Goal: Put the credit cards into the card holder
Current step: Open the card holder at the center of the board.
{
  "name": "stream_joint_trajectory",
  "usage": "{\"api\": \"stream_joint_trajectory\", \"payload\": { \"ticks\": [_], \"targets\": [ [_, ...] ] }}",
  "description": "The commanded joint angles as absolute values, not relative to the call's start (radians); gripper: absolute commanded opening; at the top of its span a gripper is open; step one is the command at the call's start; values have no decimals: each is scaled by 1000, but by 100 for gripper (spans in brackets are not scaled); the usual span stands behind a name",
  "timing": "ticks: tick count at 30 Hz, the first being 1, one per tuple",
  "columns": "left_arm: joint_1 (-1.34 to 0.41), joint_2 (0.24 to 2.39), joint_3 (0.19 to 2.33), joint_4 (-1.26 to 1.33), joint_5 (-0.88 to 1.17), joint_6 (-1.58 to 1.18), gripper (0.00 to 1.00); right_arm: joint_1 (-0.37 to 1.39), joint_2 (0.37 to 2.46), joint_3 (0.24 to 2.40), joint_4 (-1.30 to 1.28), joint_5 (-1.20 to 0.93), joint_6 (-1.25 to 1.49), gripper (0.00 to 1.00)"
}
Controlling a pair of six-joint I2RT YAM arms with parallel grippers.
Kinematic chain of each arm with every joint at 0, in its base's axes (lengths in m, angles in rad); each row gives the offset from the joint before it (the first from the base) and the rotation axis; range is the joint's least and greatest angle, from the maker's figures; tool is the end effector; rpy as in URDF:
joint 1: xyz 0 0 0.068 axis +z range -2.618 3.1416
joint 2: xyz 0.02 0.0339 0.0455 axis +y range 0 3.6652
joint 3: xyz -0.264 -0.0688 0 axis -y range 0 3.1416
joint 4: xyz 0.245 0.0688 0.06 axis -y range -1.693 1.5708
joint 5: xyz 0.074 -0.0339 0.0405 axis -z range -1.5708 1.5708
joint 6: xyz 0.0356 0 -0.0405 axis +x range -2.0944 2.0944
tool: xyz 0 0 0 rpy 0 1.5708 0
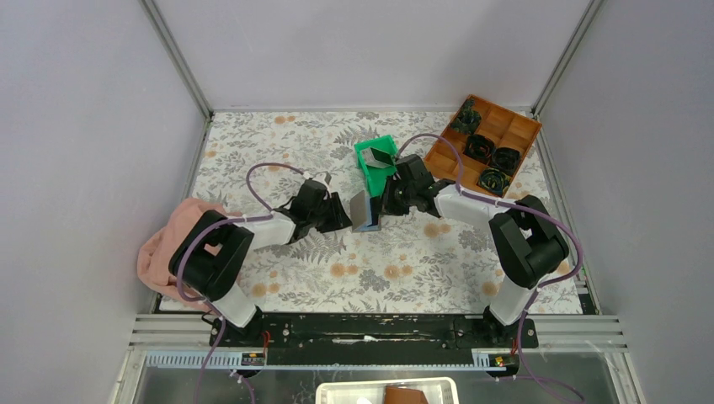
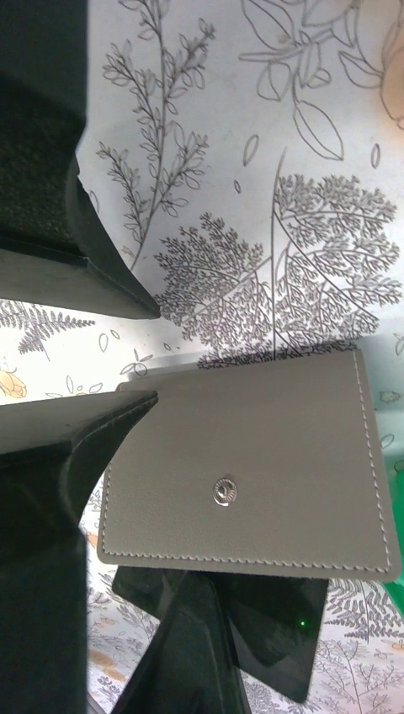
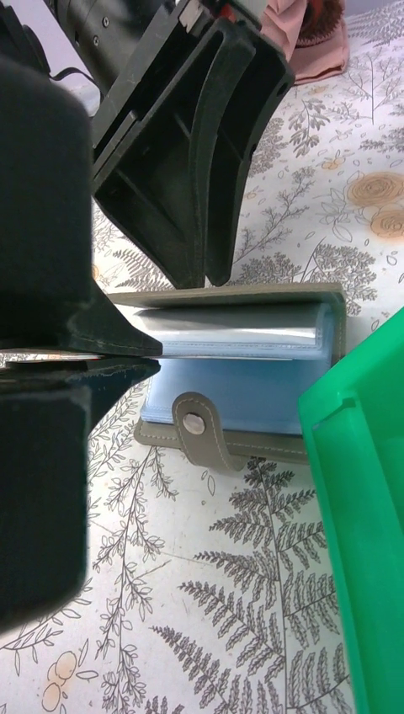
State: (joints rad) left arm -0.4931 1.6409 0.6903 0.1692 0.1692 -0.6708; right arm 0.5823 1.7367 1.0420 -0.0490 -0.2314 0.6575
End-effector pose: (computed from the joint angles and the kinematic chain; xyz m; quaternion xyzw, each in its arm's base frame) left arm 0.2677 -0.1507 0.1355 -0.0493 0.9191 -0.2758 0.2772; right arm 0.3047 0.2104 0.1896 -0.0122 0.9107 0.3179 0.2635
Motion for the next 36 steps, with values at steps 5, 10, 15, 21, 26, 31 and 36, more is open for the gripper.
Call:
{"api": "stream_joint_trajectory", "payload": {
  "ticks": [5,10,15,21,26,31,36],
  "targets": [
    [-496,1639,607,-150,35,-698,46,578,1748,1117,-34,-273,626,0],
    [-495,1619,607,-168,12,-711,46,581,1764,1146,-38,-284,617,0],
    [-495,1598,616,-203,-7,-717,46,589,1776,1173,-48,-285,607,0],
    [-495,1584,638,-255,-40,-711,46,611,1786,1215,-67,-279,590,0],
    [-495,1607,653,-250,-36,-706,46,625,1800,1236,-73,-283,588,0],
    [-497,1629,659,-249,-34,-703,45,645,1804,1256,-81,-279,585,0],
    [-496,1649,667,-253,-23,-703,45,660,1808,1266,-84,-279,581,0]
  ]
}}
